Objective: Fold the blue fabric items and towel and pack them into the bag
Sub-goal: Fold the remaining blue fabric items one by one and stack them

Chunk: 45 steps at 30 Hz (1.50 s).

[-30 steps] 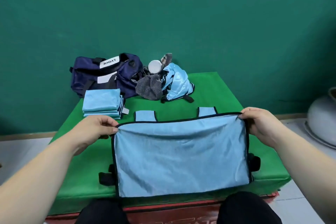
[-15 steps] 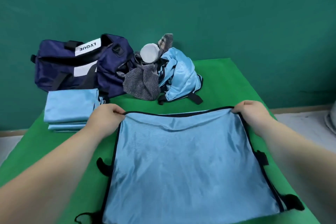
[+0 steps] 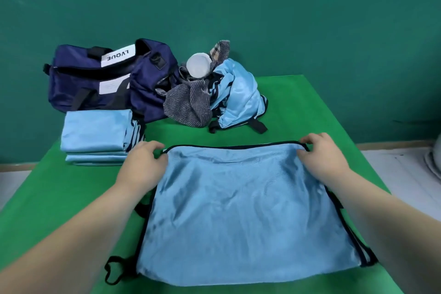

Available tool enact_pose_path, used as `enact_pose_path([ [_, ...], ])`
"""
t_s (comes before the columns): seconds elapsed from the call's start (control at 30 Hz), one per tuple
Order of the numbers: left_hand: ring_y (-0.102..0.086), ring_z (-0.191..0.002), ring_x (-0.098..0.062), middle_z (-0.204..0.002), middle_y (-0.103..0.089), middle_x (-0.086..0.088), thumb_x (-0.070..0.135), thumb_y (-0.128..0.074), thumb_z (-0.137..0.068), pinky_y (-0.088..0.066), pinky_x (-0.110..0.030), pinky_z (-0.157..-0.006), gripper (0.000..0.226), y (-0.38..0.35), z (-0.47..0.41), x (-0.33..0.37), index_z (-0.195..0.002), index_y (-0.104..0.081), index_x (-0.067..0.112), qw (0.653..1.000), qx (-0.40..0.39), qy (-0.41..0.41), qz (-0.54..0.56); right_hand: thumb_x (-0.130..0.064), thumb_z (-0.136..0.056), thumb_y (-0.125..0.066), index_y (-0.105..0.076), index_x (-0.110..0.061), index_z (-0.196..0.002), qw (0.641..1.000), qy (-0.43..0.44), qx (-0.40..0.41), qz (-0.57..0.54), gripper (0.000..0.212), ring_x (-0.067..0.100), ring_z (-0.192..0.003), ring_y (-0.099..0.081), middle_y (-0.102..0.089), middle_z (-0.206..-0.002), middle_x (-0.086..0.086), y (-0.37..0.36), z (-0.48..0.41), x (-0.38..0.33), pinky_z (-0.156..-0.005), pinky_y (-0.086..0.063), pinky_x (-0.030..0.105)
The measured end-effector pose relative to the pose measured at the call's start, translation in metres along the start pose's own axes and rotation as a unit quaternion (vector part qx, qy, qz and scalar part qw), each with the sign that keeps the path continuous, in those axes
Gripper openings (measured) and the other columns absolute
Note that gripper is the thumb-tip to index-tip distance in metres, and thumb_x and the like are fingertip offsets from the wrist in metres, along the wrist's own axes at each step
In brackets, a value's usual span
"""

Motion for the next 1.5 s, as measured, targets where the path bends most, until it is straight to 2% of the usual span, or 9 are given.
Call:
enact_pose_path([
  [0.1, -0.057, -0.081, -0.009, -0.113, -0.056, 0.004, 0.026, -0.061, -0.092, -0.044, -0.03, -0.077, 0.023, 0.017, 0.04, -0.009, -0.113, -0.067, 0.023, 1.0, -0.023, -0.008, -0.003, -0.026, -0.089, -0.061, -0.064, -0.02, -0.118, 0.997, 0.071, -0.035, -0.009, 0.03, 0.021, -0.102, -0.054, -0.05, -0.116, 0.0, -0.013, 0.039, -0.036, -0.077, -0.046, 0.031],
  [0.27, -0.055, -0.102, -0.016, -0.118, -0.056, 0.008, 0.026, -0.058, -0.095, -0.046, -0.033, -0.089, 0.021, 0.03, 0.094, -0.047, -0.114, -0.067, 0.026, 0.998, -0.057, -0.006, -0.014, -0.03, -0.089, -0.059, -0.062, -0.021, -0.124, 0.973, 0.197, -0.122, -0.013, 0.036, 0.021, -0.119, -0.048, -0.052, -0.124, -0.001, -0.057, 0.115, -0.108, -0.103, -0.041, 0.035],
  [0.5, -0.039, -0.13, -0.016, -0.136, -0.049, 0.009, 0.038, -0.05, -0.098, -0.033, -0.038, -0.112, 0.039, 0.021, 0.126, -0.084, -0.133, -0.057, 0.025, 0.993, -0.068, -0.081, -0.044, -0.036, -0.096, -0.053, -0.055, -0.02, -0.136, 0.961, 0.227, -0.155, -0.037, 0.043, 0.02, -0.134, -0.036, -0.047, -0.139, 0.0, -0.112, 0.167, -0.183, -0.113, -0.03, 0.033],
  [0.67, -0.023, -0.144, -0.016, -0.154, -0.033, 0.01, 0.059, -0.015, -0.086, -0.022, -0.041, -0.117, 0.071, 0.013, 0.14, -0.105, -0.146, -0.042, 0.031, 0.978, -0.085, -0.141, -0.13, -0.051, -0.1, -0.04, -0.037, -0.028, -0.15, 0.955, 0.243, -0.168, 0.039, 0.055, 0.022, -0.15, -0.011, -0.022, -0.162, 0.004, -0.143, 0.188, -0.201, -0.123, -0.004, 0.04],
  [0.77, -0.012, -0.151, -0.017, -0.162, -0.021, 0.013, 0.058, -0.01, -0.088, -0.014, -0.045, -0.121, 0.072, 0.009, 0.145, -0.122, -0.149, -0.037, 0.03, 0.954, -0.11, -0.181, -0.211, -0.062, -0.098, -0.028, -0.017, -0.034, -0.158, 0.94, 0.263, -0.182, 0.123, 0.067, 0.02, -0.153, 0.008, -0.003, -0.167, 0.001, -0.153, 0.192, -0.196, -0.123, 0.007, 0.046],
  [0.93, -0.008, -0.152, -0.017, -0.164, -0.011, 0.014, 0.056, -0.004, -0.091, -0.008, -0.047, -0.123, 0.072, 0.006, 0.149, -0.128, -0.154, -0.029, 0.03, 0.952, -0.111, -0.189, -0.212, -0.07, -0.094, -0.021, -0.004, -0.041, -0.157, 0.936, 0.266, -0.173, 0.151, 0.071, 0.02, -0.152, 0.012, 0.002, -0.167, -0.002, -0.155, 0.194, -0.198, -0.123, 0.008, 0.047],
  [1.2, -0.056, -0.124, -0.029, -0.137, -0.06, 0.001, 0.052, -0.029, -0.097, -0.047, -0.053, -0.101, 0.058, 0.017, 0.12, -0.138, -0.132, -0.061, 0.019, 0.91, -0.097, -0.26, -0.307, -0.073, -0.093, -0.018, -0.003, -0.043, -0.157, 0.936, 0.269, -0.164, 0.156, 0.072, 0.02, -0.152, 0.012, 0.002, -0.167, -0.002, -0.16, 0.193, -0.195, -0.122, 0.008, 0.047],
  [1.37, -0.027, -0.146, -0.017, -0.155, -0.037, 0.011, 0.063, -0.007, -0.097, -0.026, -0.042, -0.118, 0.071, 0.015, 0.132, -0.141, -0.135, -0.056, 0.029, 0.947, -0.067, -0.257, -0.181, -0.073, -0.093, -0.018, -0.003, -0.042, -0.157, 0.936, 0.27, -0.16, 0.159, 0.072, 0.022, -0.152, 0.01, 0.001, -0.167, -0.001, -0.16, 0.194, -0.196, -0.123, 0.006, 0.047],
  [1.5, -0.018, -0.148, -0.011, -0.154, -0.036, 0.011, 0.069, -0.017, -0.096, -0.02, -0.039, -0.119, 0.067, 0.02, 0.159, -0.138, -0.13, -0.06, 0.031, 0.966, -0.049, -0.247, -0.053, -0.073, -0.093, -0.017, -0.006, -0.042, -0.157, 0.936, 0.274, -0.151, 0.159, 0.072, 0.023, -0.153, 0.007, -0.002, -0.167, 0.001, -0.16, 0.195, -0.195, -0.123, 0.005, 0.048],
])
Point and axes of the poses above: each hand's wrist, its own z-axis away from the middle knuckle, its own y-axis out of the back of the hand, x = y × z, the point moved 2 cm from there along -z, towards the middle knuckle
